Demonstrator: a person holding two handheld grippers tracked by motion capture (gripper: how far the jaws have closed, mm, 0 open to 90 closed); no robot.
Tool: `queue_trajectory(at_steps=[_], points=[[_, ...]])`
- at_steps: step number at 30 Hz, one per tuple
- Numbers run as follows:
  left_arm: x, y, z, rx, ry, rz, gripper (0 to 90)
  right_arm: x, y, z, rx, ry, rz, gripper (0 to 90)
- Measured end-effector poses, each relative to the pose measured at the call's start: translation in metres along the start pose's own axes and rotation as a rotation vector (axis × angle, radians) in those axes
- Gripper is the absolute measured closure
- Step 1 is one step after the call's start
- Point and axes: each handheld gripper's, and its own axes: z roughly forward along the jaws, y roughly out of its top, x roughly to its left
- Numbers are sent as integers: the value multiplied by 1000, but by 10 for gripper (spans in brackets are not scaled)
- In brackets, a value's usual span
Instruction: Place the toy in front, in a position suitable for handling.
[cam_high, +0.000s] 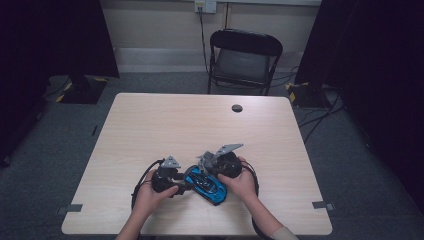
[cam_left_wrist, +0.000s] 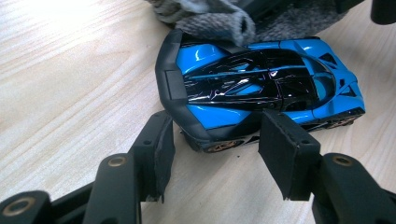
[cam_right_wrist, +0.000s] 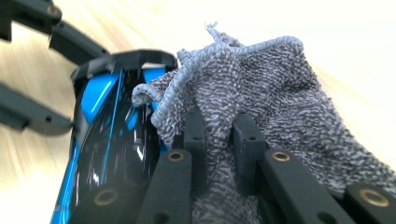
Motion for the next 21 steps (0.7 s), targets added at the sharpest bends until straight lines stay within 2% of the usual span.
queue_trajectory(at_steps=[11,15,18,21], points=[[0,-1,1,-4,-6,-2,455,0,12,15,-19,-4,21,787],[0,-1,0,-4,-8,0,458,-1,14,17,-23,-6,15,786],[0,-1,0,-5,-9,1,460,-1,14,15,-25,-10,14,786],[0,-2,0,-7,-2,4,466,-3,10,3,-47,-14,9,785]])
